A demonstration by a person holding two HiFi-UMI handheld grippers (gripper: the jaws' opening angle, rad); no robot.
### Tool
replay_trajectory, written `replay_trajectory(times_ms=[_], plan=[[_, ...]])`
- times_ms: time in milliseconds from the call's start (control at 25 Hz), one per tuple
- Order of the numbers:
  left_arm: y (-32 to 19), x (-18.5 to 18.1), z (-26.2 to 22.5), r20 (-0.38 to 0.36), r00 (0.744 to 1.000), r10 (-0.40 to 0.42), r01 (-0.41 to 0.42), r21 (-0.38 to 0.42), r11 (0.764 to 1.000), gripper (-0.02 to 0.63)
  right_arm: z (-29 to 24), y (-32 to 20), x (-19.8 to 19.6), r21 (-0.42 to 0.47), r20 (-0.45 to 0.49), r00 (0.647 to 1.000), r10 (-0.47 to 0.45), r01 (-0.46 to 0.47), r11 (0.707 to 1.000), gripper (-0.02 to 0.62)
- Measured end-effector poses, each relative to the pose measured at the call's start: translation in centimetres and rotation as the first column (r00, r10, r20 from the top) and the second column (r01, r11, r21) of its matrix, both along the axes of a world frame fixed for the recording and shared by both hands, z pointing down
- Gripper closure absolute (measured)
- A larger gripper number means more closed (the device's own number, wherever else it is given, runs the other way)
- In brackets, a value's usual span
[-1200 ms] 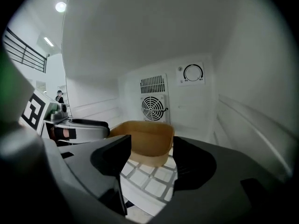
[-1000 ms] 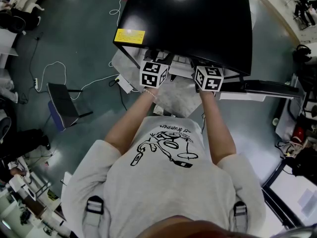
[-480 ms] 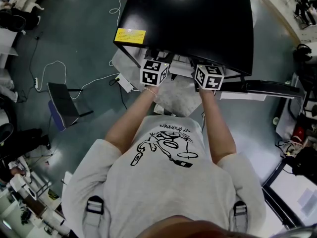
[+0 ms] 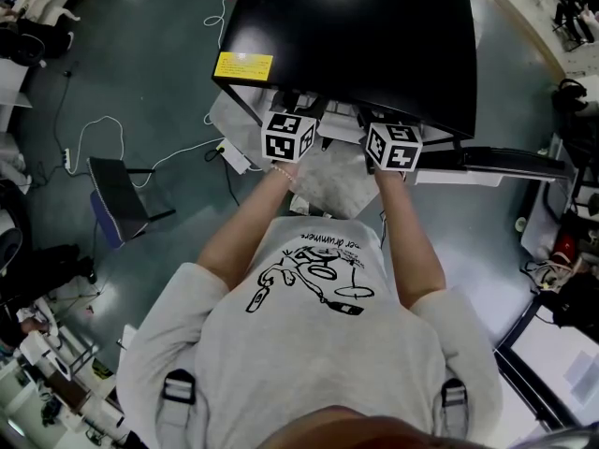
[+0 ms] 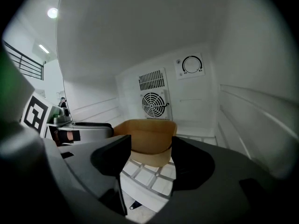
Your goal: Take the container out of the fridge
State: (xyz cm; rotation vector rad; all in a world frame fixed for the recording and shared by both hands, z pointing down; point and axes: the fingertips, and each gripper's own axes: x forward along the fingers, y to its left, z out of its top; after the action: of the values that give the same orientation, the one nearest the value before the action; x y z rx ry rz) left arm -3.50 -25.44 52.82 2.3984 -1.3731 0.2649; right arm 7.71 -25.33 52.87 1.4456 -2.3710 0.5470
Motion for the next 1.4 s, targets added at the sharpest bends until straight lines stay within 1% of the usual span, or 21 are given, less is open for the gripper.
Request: replay_trajectory(times_ms=[1400], plan=[[4.9,-0.3,-1.8,-0.015,1.000,-0.022,0.023,0.053,0.998,0.383,-2.4,5.3,-0.2,0.045,0.015,1.000,0.001,-0.001,0.999,0.325]])
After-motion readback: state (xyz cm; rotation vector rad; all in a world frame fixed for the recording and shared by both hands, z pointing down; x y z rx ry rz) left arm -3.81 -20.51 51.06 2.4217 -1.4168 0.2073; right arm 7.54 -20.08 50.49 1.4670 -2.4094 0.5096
